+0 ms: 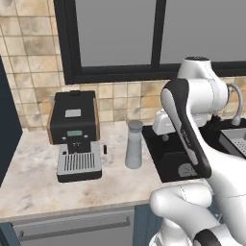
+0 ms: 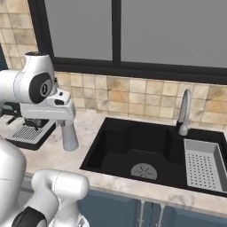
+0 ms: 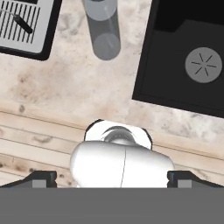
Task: There is a tray on the dining counter. Grab the cup, mug, and pitcher and place them on the tray. The pitcher may be placed next to the tray if it cannot fit the tray.
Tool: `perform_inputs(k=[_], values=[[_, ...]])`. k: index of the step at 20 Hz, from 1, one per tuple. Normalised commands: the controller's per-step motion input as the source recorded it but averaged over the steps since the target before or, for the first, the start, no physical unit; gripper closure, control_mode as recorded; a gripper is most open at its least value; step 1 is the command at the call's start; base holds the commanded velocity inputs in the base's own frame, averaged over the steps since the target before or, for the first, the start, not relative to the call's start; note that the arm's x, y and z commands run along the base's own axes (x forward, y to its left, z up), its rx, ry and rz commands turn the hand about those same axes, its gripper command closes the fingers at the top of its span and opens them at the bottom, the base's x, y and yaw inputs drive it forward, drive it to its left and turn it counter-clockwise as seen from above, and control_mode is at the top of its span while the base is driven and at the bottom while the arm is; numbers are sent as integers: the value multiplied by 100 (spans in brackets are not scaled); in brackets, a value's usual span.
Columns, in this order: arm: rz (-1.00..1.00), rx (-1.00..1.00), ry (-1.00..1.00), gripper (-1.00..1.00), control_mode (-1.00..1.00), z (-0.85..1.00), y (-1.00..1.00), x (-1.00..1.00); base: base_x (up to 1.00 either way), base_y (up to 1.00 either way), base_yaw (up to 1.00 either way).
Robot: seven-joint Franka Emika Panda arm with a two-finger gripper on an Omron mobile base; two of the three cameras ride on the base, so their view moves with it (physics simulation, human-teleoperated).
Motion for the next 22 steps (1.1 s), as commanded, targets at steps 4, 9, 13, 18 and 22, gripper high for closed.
perform_inputs(k=[4,9,13,18,22], values=[[3,1,5,-100,-100,-16,1,38,0,0,0],[3,1,6,-100,-100,-13,6,34,0,0,0],[1,2,7,-100,-100,-8,19,27,0,0,0],[3,0,2,-100,-100,-20,11,30,0,0,0],[4,0,0,-100,-100,-18,0,29,0,0,0]])
